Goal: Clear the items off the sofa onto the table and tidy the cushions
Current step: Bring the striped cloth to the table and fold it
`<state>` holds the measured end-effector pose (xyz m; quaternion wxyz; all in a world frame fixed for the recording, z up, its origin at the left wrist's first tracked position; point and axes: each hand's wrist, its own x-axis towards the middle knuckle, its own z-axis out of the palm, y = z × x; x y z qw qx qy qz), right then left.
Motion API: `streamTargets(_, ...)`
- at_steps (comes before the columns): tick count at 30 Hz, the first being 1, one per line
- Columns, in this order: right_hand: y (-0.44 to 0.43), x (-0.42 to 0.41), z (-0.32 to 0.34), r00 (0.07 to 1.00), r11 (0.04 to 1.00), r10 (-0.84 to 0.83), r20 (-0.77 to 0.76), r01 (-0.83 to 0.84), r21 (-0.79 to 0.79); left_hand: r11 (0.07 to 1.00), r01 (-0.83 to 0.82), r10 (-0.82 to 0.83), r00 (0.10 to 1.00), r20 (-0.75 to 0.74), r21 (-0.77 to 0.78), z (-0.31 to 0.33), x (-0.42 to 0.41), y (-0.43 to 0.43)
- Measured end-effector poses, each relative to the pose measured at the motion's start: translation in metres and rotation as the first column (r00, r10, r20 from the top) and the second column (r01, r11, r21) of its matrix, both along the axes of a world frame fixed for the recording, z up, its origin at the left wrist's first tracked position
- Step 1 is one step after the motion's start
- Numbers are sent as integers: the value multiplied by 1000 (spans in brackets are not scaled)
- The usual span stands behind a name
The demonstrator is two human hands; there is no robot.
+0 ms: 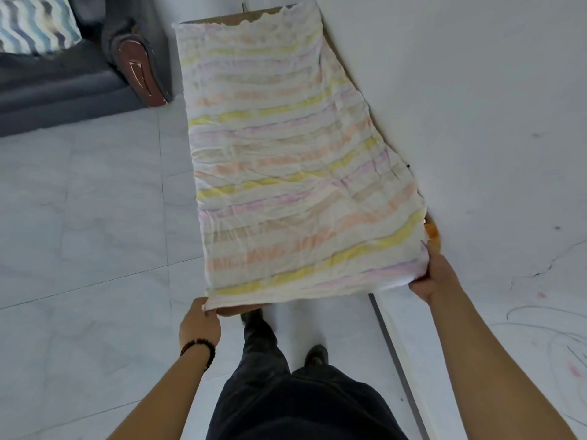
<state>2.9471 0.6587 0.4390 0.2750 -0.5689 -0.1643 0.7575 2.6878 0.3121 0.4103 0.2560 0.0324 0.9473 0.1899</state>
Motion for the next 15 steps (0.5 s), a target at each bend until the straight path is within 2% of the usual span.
streamTargets(3, 5, -2, -7, 995, 996, -71, 65, 67, 57, 933, -312, 280, 942, 184, 179, 5, -3, 13)
streamTargets(6, 7, -4, 2, 989, 985, -148, 17, 146, 91, 714, -560, 389, 817, 426, 421, 17, -2, 29)
streamTargets(8, 8, -4, 12, 987, 982, -149, -55, 154, 110, 561, -660, 438, 749, 497, 500, 25, -4, 37)
streamTargets(11, 13, -4, 16, 995, 990, -39, -95, 52, 134, 311, -762, 483, 641, 596, 568, 45, -4, 48)
streamTargets(12, 16, -4, 17, 997, 990, -19, -69, 28, 136, 281, -758, 500, 639, 584, 588, 47, -6, 50)
streamTargets(15, 27, -4, 13, 998, 977, -38, 44, 28, 211, 330, -705, 626, 661, 414, 627, 36, -19, 44)
